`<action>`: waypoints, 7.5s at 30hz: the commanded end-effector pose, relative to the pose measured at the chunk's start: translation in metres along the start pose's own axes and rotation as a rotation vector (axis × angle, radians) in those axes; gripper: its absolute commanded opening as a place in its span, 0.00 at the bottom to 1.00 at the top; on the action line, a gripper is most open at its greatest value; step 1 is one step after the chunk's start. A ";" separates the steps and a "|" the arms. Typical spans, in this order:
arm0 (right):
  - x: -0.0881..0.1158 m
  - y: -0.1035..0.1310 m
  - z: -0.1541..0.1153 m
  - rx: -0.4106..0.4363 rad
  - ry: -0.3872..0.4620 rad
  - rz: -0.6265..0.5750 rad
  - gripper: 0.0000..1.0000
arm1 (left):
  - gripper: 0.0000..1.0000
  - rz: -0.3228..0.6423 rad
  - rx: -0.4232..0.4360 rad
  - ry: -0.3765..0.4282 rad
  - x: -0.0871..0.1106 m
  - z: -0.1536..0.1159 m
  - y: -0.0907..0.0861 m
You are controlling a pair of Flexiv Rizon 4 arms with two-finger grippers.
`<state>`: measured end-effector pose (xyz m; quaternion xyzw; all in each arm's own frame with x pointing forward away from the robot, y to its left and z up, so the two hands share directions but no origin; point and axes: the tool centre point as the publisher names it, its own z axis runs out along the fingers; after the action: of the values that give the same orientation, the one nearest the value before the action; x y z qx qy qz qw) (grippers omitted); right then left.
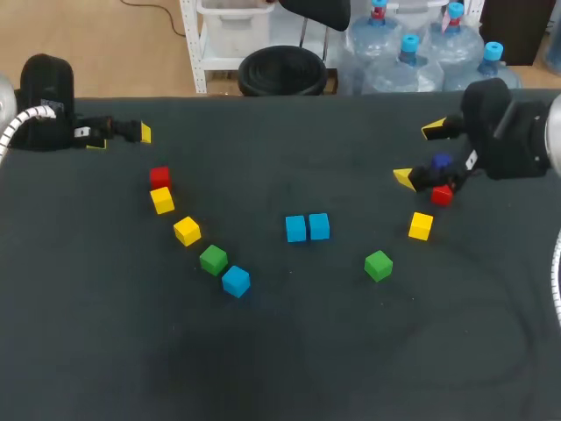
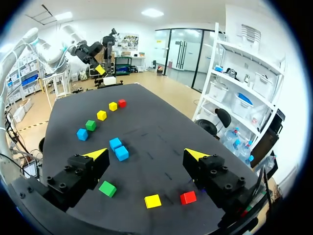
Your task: Place the blue cubes, place green cubes on the blue cubes, place the yellow cubes on the green cubes, then place the red cubes on the yellow cubes, and place purple cube on the red cubes.
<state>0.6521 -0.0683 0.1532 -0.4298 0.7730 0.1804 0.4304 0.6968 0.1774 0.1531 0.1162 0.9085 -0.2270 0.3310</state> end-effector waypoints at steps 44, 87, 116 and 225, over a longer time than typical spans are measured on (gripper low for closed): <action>0.000 0.004 0.001 0.256 0.002 0.000 1.00 | 1.00 1.442 0.305 1.017 0.009 0.034 -0.114; 0.000 0.004 0.001 0.256 0.002 0.000 1.00 | 1.00 1.690 0.152 1.111 0.163 0.066 -0.122; 0.000 0.004 0.001 0.256 0.002 0.000 1.00 | 1.00 1.757 0.270 0.894 0.178 0.071 -0.121; 0.000 0.004 0.001 0.256 0.002 0.000 1.00 | 0.00 1.157 0.193 0.926 0.112 0.157 -0.131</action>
<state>0.6494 -0.0644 0.1525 -0.3709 0.7907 0.0781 0.4808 0.6475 -0.0048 0.0183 0.6874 0.7254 -0.0231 -0.0269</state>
